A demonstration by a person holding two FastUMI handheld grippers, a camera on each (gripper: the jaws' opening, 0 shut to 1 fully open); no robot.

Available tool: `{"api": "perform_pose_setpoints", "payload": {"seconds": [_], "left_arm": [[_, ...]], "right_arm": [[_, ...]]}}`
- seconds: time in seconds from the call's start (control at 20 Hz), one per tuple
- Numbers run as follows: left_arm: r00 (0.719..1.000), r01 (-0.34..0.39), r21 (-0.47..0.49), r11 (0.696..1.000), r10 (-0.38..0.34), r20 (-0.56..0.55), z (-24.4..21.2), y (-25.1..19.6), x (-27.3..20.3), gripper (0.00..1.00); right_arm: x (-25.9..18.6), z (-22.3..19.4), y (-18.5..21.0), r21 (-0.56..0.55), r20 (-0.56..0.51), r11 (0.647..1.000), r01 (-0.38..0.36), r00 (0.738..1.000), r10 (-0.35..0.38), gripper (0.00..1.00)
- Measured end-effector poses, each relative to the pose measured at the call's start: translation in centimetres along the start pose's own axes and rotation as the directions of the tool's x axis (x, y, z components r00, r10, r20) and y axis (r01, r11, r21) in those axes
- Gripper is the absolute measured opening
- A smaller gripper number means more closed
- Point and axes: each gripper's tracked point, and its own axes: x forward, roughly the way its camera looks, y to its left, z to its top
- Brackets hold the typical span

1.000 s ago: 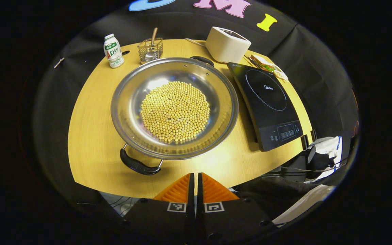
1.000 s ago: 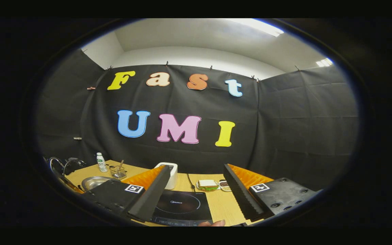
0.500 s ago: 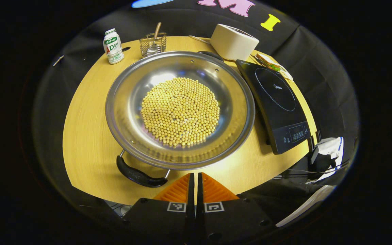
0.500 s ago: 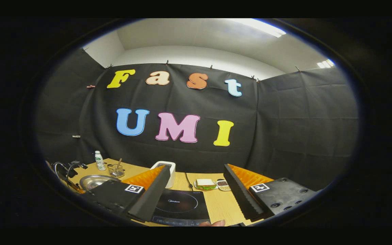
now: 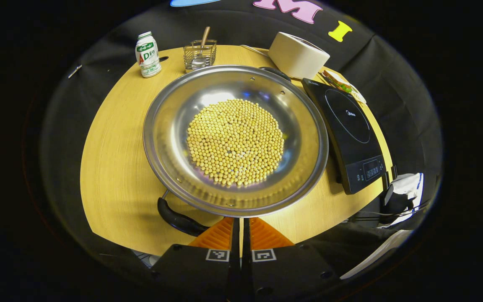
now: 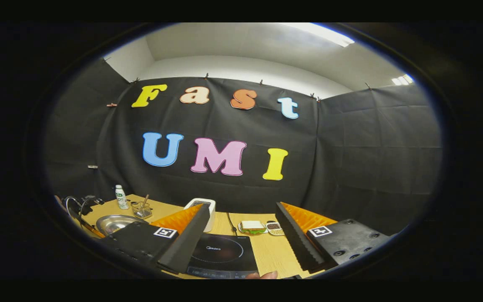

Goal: First push the handle of the pot to place it horizontally, then grasp the pot with both hands and set it on the induction cooktop.

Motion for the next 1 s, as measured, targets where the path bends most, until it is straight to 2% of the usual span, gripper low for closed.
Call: {"api": "perform_pose_setpoints", "payload": {"seconds": [0.5, 0.8, 1.0], "left_arm": [[0.996, -0.082, 0.029, 0.996, 0.083, -0.031, 0.1, 5.6, 0.4, 0.05], [0.992, -0.127, 0.003, 0.992, 0.127, -0.028, 0.9, 8.9, 0.8, 0.05], [0.987, -0.162, -0.061, 0.985, 0.162, -0.002, 1.7, 11.2, 1.2, 0.05]], "right_arm": [[0.3, -0.2, 0.1, -0.021, -0.002, 1.000, 0.015, 1.000, -0.015, 0.98], [0.4, -0.8, 0.1, -0.039, -0.018, 0.999, 0.028, 0.999, -0.029, 0.98], [0.4, -1.2, 0.3, -0.045, -0.032, 0.998, 0.033, 0.999, -0.035, 0.98]]}}
